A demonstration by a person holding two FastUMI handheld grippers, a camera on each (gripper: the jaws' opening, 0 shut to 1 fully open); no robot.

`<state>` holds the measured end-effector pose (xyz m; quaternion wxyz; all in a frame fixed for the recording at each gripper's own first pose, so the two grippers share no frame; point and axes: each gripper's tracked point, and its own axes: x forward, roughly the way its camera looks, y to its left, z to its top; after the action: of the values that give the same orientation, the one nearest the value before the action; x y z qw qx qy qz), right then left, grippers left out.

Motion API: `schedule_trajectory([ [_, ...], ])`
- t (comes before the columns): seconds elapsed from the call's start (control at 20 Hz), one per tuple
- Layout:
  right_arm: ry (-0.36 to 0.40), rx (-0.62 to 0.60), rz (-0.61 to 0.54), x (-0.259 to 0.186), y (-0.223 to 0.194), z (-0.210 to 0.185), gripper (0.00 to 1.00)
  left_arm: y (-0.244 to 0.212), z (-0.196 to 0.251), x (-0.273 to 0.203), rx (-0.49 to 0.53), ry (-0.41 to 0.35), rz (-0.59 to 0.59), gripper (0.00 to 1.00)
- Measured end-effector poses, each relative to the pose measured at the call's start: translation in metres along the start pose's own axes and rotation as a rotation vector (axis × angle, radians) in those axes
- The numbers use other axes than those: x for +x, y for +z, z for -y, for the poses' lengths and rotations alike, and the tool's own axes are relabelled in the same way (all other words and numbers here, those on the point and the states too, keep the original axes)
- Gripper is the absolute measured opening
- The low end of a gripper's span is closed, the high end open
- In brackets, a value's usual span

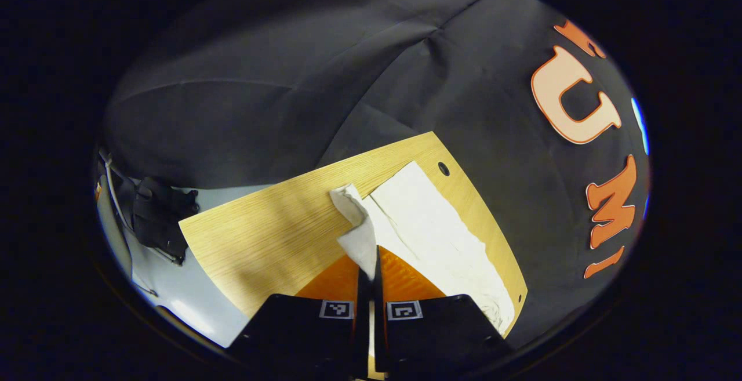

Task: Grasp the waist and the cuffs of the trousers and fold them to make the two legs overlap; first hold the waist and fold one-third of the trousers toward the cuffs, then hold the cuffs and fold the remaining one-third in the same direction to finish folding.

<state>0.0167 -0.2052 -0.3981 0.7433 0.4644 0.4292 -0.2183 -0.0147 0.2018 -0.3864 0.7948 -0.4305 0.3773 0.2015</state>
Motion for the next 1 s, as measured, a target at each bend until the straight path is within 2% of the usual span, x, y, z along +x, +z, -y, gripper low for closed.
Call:
schedule_trajectory([
  [0.1, 0.023, -0.018, 0.009, -0.008, 0.007, -0.01, 0.04, 0.004, 0.003, -0.003, -0.005, -0.004, 0.002, 0.07],
  [0.35, 0.051, -0.018, 0.097, -0.03, 0.034, -0.047, 0.04, 0.024, 0.018, 0.011, 0.007, -0.015, -0.02, 0.08],
  [0.7, 0.048, 0.022, 0.133, -0.043, 0.056, -0.085, 0.03, 0.06, 0.044, 0.035, 0.133, -0.038, -0.074, 0.07],
  [1.0, 0.038, 0.063, 0.152, -0.041, 0.078, -0.112, 0.03, 0.079, 0.075, 0.076, 0.244, -0.045, -0.112, 0.08],
])
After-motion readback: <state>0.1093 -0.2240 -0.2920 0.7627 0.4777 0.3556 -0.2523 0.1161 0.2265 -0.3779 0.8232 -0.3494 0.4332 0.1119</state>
